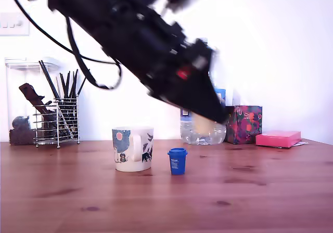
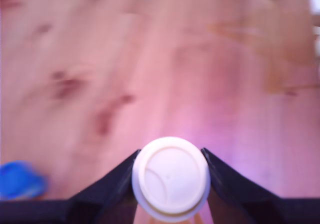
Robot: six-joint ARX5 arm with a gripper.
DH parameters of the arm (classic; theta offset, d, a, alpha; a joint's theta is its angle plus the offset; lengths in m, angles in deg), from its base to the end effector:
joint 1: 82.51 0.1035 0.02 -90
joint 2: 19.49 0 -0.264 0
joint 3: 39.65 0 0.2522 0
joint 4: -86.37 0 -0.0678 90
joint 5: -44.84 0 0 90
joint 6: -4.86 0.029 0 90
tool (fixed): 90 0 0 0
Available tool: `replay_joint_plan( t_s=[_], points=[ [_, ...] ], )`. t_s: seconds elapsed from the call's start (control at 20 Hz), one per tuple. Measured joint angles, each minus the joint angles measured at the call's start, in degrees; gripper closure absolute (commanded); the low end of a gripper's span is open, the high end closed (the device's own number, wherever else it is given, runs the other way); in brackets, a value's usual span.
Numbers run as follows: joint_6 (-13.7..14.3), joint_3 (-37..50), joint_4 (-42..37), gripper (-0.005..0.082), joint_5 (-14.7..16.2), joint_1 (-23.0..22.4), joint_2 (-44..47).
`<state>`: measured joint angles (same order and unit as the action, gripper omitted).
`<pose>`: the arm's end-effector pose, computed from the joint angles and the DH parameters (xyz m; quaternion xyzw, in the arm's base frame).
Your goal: Pick up the coffee capsules from the table one by one and drop them inside the nearest coffee cup
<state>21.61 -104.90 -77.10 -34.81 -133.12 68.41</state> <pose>0.1976 -0.2489 0.2093 0.2324 0.2418 -0.5186 0.7865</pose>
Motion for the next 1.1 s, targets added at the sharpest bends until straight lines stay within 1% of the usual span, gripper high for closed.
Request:
replay_joint_plan(
  t_s=[0.2, 0.4, 0.5, 0.55, 0.65, 0.8, 0.9, 1.0, 1.1],
  points=[
    [1.68, 0.0, 1.09, 0.0488, -0.37, 10.16, -4.44],
    [1.81, -0.02, -1.6, 0.0488, -0.33, 21.0, -6.56],
    [1.81, -0.02, -2.21, 0.0488, -0.17, 24.55, -6.56],
    [1.81, -0.02, -2.75, 0.0488, 0.31, 25.42, -6.56],
    [1.46, -0.02, -3.8, 0.0488, 1.79, 25.75, -6.56],
    [-0.07, -0.02, -4.09, 0.0488, 2.64, 25.64, -6.56],
    [-0.37, -0.2, -3.85, 0.0488, 3.32, 25.64, -6.54],
    [-1.07, -1.79, -2.32, 0.0488, 3.54, 25.64, -5.95],
    [-1.33, -5.86, 0.33, 0.0488, 3.72, 25.64, -4.09]
  ],
)
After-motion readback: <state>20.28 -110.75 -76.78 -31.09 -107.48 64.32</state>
